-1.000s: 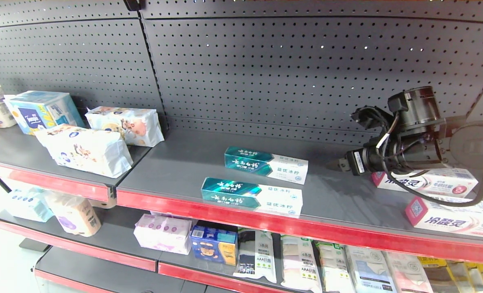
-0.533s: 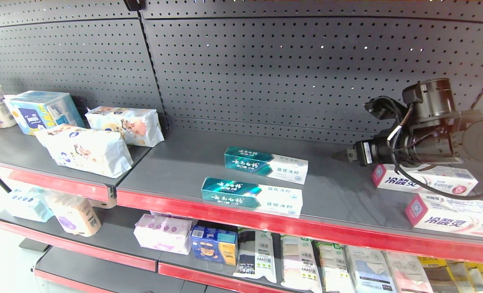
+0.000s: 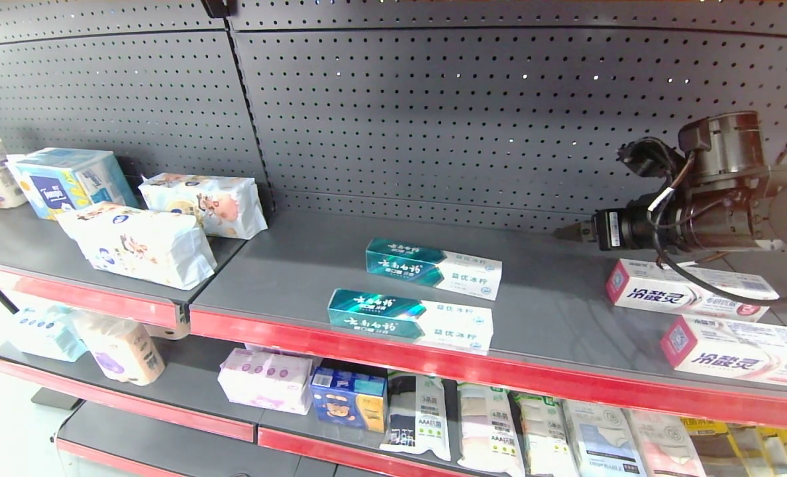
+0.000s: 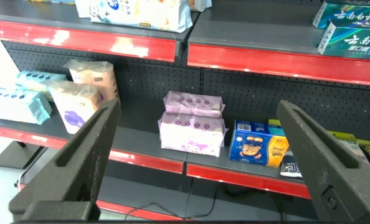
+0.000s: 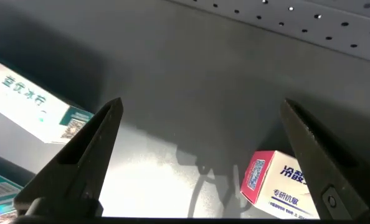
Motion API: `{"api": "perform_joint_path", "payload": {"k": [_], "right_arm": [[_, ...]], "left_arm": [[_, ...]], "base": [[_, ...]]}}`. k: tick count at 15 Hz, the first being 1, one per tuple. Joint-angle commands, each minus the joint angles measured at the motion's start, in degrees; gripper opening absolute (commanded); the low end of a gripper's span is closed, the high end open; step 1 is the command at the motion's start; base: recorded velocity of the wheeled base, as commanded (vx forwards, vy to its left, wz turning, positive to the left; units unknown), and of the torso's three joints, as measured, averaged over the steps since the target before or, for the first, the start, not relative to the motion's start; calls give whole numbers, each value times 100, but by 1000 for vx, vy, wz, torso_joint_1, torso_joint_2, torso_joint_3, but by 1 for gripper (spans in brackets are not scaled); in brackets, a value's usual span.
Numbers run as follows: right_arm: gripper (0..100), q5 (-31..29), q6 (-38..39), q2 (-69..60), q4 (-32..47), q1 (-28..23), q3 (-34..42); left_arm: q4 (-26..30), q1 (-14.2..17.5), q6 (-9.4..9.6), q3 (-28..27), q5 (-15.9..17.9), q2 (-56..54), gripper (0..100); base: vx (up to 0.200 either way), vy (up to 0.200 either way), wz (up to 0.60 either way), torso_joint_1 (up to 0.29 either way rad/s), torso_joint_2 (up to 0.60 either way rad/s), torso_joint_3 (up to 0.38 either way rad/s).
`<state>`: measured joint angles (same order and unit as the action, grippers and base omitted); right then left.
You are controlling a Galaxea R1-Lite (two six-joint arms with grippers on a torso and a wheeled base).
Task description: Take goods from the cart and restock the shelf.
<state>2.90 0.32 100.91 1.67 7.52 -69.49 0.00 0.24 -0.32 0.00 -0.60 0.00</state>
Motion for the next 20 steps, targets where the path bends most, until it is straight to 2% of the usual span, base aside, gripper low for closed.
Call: {"api": "perform_joint_path", "payload": {"k": [1,4,6,10,14,15,17,20], "right_arm": [[100,0,-23,7,0,-181,-4],[100,0,-5,-10,0,-365,14],[100,17,3,-309,0,-242,146],[100,-9,91,-863,9,505,533],[100,-35,206,-1223,0,1041,1350],[100,-53,302,-1232,0,1129,1394],[100,-378,821,-1206,0,1682,1508],[100,-422,953,-1030,0,1779,1508]], "left_arm": [[0,2,-3,0,-2,0,100],[0,2,-3,0,-2,0,100],[0,2,-3,0,-2,0,100],[0,2,-3,0,-2,0,100],[0,2,-3,0,-2,0,100],[0,2,-3,0,-2,0,100],[0,2,-3,0,-2,0,100],[0,2,-3,0,-2,0,100]], "base": [[0,0,0,0,0,0],[0,0,0,0,0,0],[0,0,0,0,0,0],[0,0,0,0,0,0],[0,0,0,0,0,0],[0,0,0,0,0,0],[0,0,0,0,0,0],[0,0,0,0,0,0]]}}
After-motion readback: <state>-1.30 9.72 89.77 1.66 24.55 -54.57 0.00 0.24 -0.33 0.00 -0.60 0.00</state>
